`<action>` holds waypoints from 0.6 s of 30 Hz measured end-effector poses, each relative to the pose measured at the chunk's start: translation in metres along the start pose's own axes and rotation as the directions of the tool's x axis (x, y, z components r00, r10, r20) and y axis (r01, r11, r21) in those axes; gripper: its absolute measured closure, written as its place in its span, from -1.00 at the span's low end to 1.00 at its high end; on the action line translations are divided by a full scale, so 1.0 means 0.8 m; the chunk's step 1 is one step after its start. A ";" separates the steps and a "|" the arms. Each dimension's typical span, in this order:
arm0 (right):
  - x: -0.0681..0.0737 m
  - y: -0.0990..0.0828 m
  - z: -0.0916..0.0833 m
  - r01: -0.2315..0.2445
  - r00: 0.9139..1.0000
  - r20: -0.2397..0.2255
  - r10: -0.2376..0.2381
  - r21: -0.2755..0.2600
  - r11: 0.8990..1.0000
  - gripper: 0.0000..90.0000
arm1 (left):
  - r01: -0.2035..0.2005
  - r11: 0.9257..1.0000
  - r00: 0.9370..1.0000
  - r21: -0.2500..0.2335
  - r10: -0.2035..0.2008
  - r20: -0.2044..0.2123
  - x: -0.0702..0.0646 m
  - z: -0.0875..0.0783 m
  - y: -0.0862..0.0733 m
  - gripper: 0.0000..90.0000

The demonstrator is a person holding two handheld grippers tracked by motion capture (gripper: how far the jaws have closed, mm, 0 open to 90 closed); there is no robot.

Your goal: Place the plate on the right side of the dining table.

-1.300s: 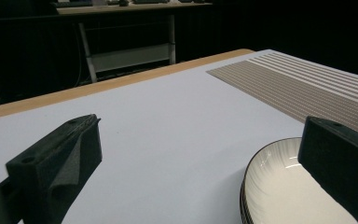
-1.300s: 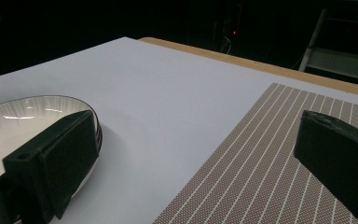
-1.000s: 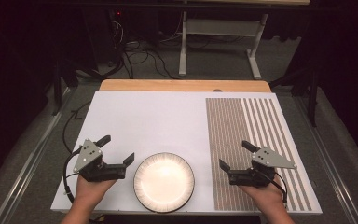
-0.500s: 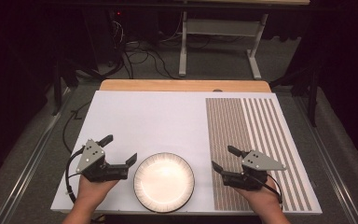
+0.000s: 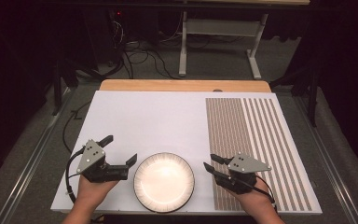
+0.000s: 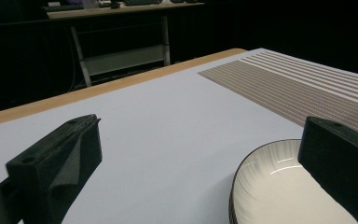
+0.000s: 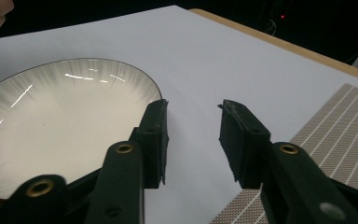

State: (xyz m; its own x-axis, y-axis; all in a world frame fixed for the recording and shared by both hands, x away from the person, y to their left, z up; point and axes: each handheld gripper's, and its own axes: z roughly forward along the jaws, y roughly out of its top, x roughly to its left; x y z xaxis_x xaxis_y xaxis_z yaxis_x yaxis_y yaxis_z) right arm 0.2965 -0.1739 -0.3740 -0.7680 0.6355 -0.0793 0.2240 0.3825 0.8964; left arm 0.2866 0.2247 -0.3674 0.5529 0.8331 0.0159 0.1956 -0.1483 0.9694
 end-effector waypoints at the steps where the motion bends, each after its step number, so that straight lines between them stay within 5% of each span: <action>1: 0.001 0.000 0.001 0.002 1.000 -0.006 -0.002 0.007 1.000 0.46 | 0.000 1.000 1.000 0.000 0.000 0.000 0.000 0.000 0.000 -1.00; 18: 0.012 -0.002 0.021 0.040 0.986 -0.167 -0.018 0.126 0.991 1.00 | -0.001 1.000 1.000 0.000 0.001 -0.001 0.001 -0.002 0.001 -1.00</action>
State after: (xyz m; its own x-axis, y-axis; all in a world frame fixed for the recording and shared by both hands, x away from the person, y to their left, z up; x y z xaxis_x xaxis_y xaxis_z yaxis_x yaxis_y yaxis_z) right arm 0.2992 -0.1570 -0.3834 -0.8615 0.5073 -0.0218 0.2670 0.4890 0.8304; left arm 0.2861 0.2264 -0.3665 0.5520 0.8337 0.0176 0.1949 -0.1495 0.9694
